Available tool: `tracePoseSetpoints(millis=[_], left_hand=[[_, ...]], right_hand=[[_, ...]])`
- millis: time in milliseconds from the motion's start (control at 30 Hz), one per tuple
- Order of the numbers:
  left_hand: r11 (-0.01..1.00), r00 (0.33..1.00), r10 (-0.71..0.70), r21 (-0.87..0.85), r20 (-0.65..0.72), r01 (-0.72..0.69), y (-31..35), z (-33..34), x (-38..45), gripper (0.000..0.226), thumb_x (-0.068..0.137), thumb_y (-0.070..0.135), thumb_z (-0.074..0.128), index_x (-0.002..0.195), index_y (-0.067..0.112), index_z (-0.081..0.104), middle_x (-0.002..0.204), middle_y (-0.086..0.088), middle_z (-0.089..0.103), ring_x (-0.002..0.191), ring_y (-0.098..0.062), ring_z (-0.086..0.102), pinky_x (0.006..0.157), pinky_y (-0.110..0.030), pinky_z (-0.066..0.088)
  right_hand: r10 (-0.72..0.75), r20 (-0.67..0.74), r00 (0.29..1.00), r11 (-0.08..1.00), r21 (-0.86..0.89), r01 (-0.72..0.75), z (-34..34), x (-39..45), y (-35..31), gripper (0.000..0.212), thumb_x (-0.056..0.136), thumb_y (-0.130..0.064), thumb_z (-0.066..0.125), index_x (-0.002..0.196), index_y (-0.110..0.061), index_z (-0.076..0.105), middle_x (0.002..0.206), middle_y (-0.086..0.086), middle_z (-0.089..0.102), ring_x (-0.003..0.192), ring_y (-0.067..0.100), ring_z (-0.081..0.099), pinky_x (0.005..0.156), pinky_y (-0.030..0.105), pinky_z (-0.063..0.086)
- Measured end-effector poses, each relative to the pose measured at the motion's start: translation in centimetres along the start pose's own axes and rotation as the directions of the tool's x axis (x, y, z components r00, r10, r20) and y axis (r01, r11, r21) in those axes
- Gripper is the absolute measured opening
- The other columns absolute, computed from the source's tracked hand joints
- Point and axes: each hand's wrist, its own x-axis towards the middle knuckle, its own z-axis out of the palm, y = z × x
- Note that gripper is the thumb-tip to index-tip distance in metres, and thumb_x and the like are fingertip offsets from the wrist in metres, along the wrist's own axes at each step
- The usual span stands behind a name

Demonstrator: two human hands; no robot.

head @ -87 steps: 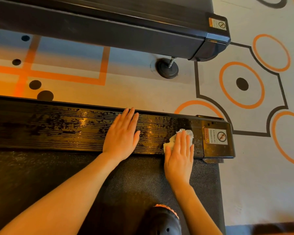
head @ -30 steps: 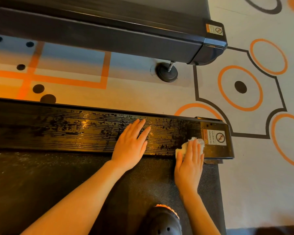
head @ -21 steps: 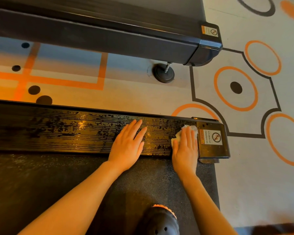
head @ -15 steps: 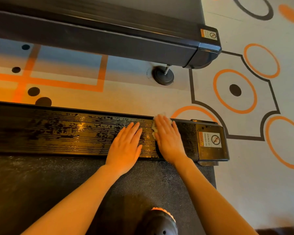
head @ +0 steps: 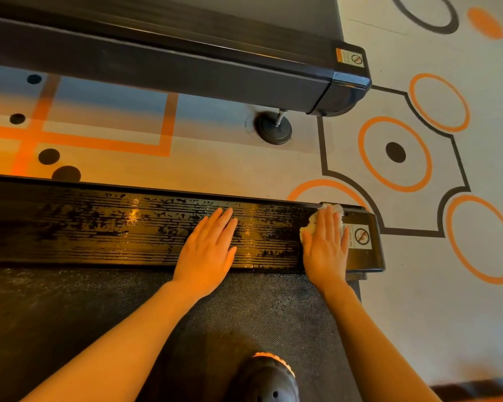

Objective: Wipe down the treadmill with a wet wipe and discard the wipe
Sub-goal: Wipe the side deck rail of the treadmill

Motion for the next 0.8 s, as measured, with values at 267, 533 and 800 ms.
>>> tracePoseSetpoints(millis=[267,533,800], left_hand=[[1.000,0.999,0.004,0.018,0.037,-0.005,0.0,-0.2,-0.1,0.058,0.095,0.036,0.045,0.145,0.006,0.042,0.156,-0.013,0.034,0.144,-0.028,0.030,0.116,-0.042,0.022],[1.000,0.998,0.028,0.000,0.049,-0.028,-0.2,-0.6,-0.1,0.058,0.095,0.034,0.048,0.145,0.005,0.041,0.155,-0.014,0.034,0.144,-0.029,0.031,0.116,-0.043,0.022],[1.000,0.998,0.028,0.004,0.054,-0.028,0.0,-0.8,-0.1,0.058,0.095,0.034,0.046,0.144,0.004,0.043,0.154,-0.015,0.035,0.143,-0.030,0.032,0.115,-0.043,0.025]], right_hand=[[-0.258,-0.004,0.966,0.964,-0.063,0.257,4.5,-7.5,-7.1,0.064,0.102,-0.045,0.025,0.156,-0.014,0.010,0.163,0.007,0.014,0.152,0.022,0.007,0.120,0.046,0.009],[-0.314,0.067,0.947,0.935,-0.152,0.321,2.6,-5.8,0.3,0.069,0.099,-0.054,0.026,0.158,-0.022,0.012,0.164,0.003,0.017,0.152,0.018,0.008,0.122,0.040,-0.006],[-0.374,0.043,0.927,0.916,-0.141,0.376,3.6,-6.3,-4.5,0.071,0.096,-0.047,0.042,0.155,-0.014,0.022,0.161,0.008,0.026,0.150,0.024,0.019,0.120,0.044,0.006]])
